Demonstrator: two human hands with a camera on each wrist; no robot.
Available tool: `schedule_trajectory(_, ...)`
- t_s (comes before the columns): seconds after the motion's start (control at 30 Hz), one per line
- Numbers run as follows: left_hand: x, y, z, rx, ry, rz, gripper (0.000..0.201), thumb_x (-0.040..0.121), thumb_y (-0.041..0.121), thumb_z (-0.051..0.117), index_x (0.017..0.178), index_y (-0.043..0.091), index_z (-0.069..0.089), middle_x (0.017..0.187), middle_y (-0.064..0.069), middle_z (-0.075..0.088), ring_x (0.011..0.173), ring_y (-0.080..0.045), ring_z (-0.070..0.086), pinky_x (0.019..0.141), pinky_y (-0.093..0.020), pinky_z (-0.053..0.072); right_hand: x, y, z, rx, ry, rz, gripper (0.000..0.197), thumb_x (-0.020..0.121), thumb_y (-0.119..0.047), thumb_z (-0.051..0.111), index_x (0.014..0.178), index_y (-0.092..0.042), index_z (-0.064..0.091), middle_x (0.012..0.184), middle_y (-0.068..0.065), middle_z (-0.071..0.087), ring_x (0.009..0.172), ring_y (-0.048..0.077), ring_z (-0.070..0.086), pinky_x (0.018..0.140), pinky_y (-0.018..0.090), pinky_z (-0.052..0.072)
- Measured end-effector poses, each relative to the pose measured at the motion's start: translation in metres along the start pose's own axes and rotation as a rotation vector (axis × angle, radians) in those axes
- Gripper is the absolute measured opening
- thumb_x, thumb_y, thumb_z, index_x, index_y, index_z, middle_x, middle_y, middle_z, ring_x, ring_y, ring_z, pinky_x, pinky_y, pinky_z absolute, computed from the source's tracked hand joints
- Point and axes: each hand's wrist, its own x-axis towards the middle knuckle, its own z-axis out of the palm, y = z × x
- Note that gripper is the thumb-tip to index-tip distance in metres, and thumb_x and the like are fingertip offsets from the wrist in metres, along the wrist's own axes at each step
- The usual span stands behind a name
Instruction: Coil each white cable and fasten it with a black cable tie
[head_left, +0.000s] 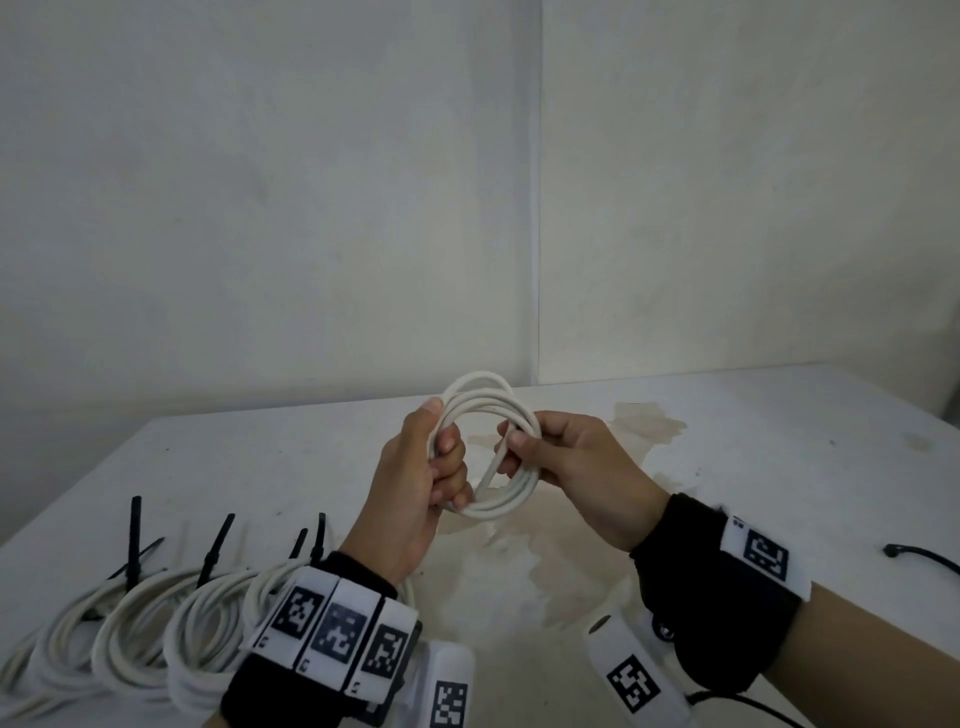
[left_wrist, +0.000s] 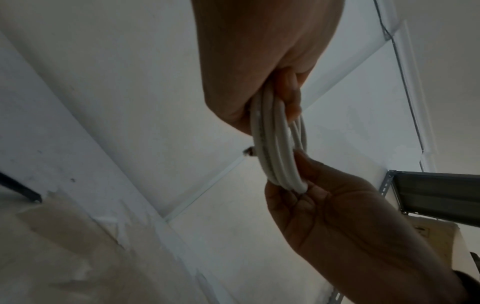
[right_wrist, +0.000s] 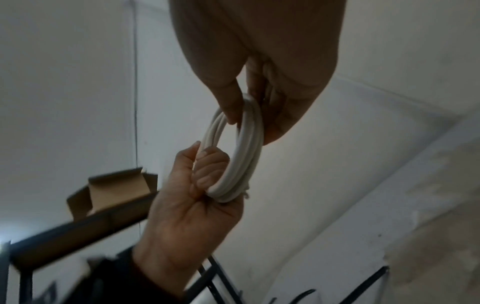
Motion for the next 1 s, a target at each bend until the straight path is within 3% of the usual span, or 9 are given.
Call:
schedule_trajectory(0.17,0.0,0.001,0.001,0.035,-0.003,0.008,0.043,0.096,0.033,0.031,0.056,0.015,0.033,0.04,0.008,0.022,0.034,-0.006,0.019,0.037,-0.019,0.029,-0.001,-0.002,0.0,0.252,-0.042,0.066,0.009,0.08,-0.012,0.055,0.081,-0.006,0.062,0.063,-0.002,0.067,0.061,0.007,0.064,0.062,0.014,0.049)
schedule_trajectory(0.33,-0.003,-0.002,-0.003,0.058,0.016,-0.001,0.042,0.096,0.032,0.031,0.058,0.014,0.035,0.041,0.008,0.023,0.034,-0.006,0.021,0.038,-0.019,0.032,-0.007,-0.005,0.002,0.396,-0.145,0.16,0.014,0.075,-0.019,0.054,0.079,-0.007,0.058,0.064,0.007,0.062,0.063,0.015,0.067,0.062,0.021,0.052)
schedule_trajectory(0.43,-0.003,0.004,0.0,0.092,0.029,0.026,0.042,0.096,0.03,0.032,0.058,0.014,0.035,0.041,0.008,0.022,0.035,-0.007,0.02,0.038,-0.019,0.032,-0.008,-0.012,0.0,0.189,-0.17,0.154,0.014,0.082,-0.013,0.062,0.07,-0.011,0.054,0.064,0.003,0.056,0.066,0.013,0.06,0.064,0.019,0.048)
schedule_trajectory(0.5,-0.002,0.008,0.003,0.104,0.045,0.056,0.042,0.096,0.028,0.032,0.057,0.014,0.035,0.04,0.008,0.022,0.034,-0.007,0.019,0.038,-0.018,0.032,-0.006,-0.014,-0.001,-0.08,-0.157,0.102,0.019,0.082,-0.011,0.066,0.069,-0.013,0.052,0.066,0.002,0.052,0.066,0.012,0.052,0.065,0.02,0.046)
schedule_trajectory(0.63,0.0,0.006,0.007,0.104,0.093,0.087,0.041,0.096,0.027,0.033,0.057,0.013,0.034,0.039,0.008,0.023,0.033,-0.007,0.021,0.037,-0.017,0.032,-0.004,-0.014,-0.005,-0.538,-0.022,-0.007,0.015,0.079,-0.023,0.07,0.085,-0.021,0.056,0.072,-0.007,0.057,0.067,0.015,0.057,0.072,0.036,0.052)
schedule_trajectory(0.7,0.001,0.005,0.006,0.08,0.11,0.091,0.041,0.096,0.027,0.033,0.057,0.013,0.034,0.039,0.008,0.024,0.033,-0.007,0.021,0.037,-0.017,0.032,-0.005,-0.014,-0.005,-0.531,0.027,0.034,0.024,0.078,-0.029,0.071,0.093,-0.019,0.055,0.063,-0.002,0.06,0.055,0.016,0.06,0.061,0.033,0.053)
schedule_trajectory(0.8,0.0,0.001,0.006,0.08,0.114,0.083,0.042,0.096,0.027,0.034,0.058,0.013,0.034,0.039,0.008,0.024,0.033,-0.007,0.021,0.037,-0.017,0.031,-0.009,-0.012,-0.003,-0.46,-0.006,0.081,0.026,0.083,-0.018,0.068,0.103,-0.013,0.052,0.056,0.006,0.056,0.047,0.02,0.06,0.048,0.026,0.052)
schedule_trajectory(1.0,0.001,0.004,0.001,0.037,0.175,0.094,0.042,0.096,0.028,0.036,0.056,0.014,0.035,0.038,0.009,0.024,0.032,-0.006,0.021,0.036,-0.017,0.028,-0.015,-0.004,-0.002,-0.439,-0.107,0.146,0.025,0.086,-0.015,0.064,0.107,-0.015,0.051,0.05,0.0,0.053,0.05,0.02,0.061,0.048,0.021,0.05)
